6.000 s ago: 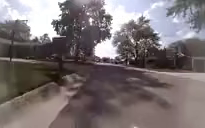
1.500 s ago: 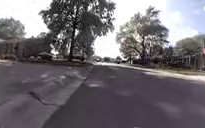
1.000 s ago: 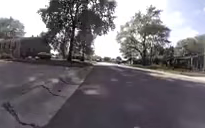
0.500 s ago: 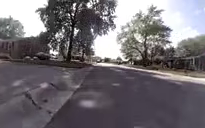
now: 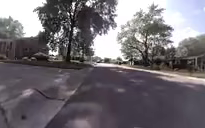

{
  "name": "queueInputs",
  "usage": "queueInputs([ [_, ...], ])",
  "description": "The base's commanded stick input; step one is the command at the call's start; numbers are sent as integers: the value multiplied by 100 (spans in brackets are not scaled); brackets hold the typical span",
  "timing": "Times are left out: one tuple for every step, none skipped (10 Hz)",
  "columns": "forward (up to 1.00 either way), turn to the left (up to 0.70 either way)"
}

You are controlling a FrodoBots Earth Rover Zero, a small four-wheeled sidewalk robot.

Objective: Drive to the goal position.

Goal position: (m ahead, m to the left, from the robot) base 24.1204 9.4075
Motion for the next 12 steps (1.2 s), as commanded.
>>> queueInputs([
  [100, 0],
  [100, 0],
  [100, 0],
  [100, 0],
  [100, 0],
  [100, 0],
  [100, 0],
  [100, 0],
  [100, 0],
  [100, 0],
  [100, 0],
  [100, 0],
])
